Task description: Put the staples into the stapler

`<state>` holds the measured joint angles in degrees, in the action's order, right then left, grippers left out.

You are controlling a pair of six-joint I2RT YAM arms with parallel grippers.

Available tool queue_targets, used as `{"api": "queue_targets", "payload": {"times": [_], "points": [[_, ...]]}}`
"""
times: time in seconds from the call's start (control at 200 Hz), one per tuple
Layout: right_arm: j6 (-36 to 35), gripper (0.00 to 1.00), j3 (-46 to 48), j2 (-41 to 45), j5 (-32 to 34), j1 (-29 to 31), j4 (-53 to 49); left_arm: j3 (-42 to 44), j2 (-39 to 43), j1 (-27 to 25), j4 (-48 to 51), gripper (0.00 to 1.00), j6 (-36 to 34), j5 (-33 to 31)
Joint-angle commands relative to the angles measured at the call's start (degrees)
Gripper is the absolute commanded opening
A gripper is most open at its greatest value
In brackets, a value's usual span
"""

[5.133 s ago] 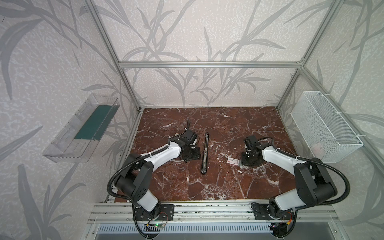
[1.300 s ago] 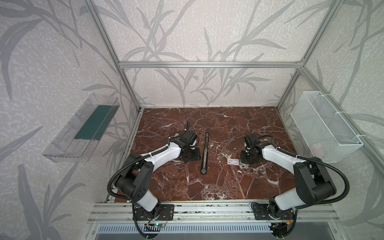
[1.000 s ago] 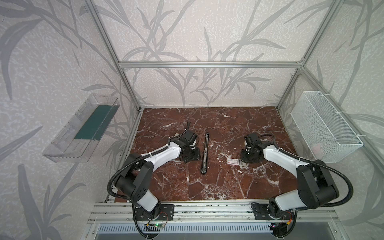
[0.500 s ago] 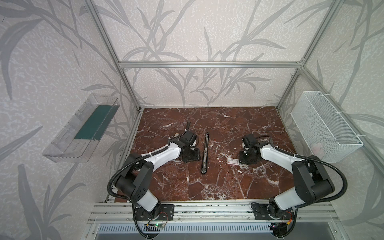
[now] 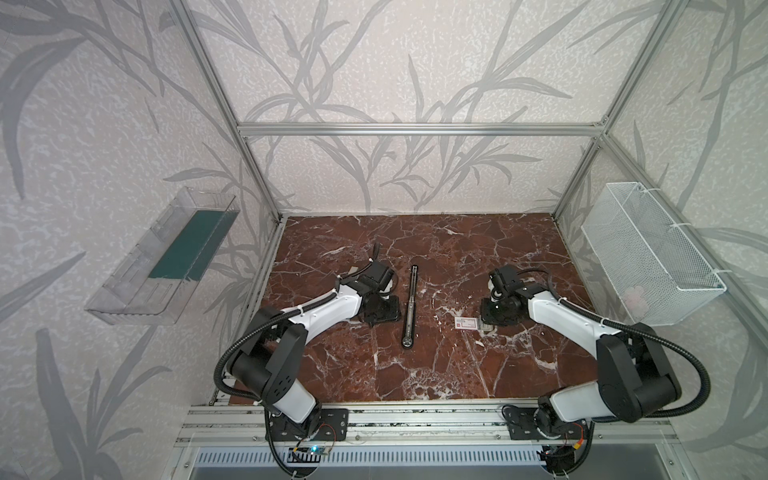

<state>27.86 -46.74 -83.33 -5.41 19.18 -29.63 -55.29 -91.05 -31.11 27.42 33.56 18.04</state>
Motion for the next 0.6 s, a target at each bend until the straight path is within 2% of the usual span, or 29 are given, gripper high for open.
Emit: {"api": "queue_targets", "payload": {"times": [0.0,0.165,0.495,0.595], "points": [[0.03,0.21,0.33,-0.59,0.44,-0.20,-0.51,0.44,1.86,0.18,0.28,0.44,0.76,-0.38],[-0.41,0.20,0.30,-1.58,-0.51,-0.20,-0.60,0.25,1.50,0.22,0.25,0.44,0.90,-0.28],[-1.97,0.02,-0.32,-1.55,2.31,-0.24,-3.21,-0.08,1.31,0.18,0.18,0.44,0.81,-0.11],[-2.63,0.01,-0.72,-2.40,3.50,-0.46,-4.51,-0.17,1.45,0.18,0.09,0.44,0.81,-0.11]]}}
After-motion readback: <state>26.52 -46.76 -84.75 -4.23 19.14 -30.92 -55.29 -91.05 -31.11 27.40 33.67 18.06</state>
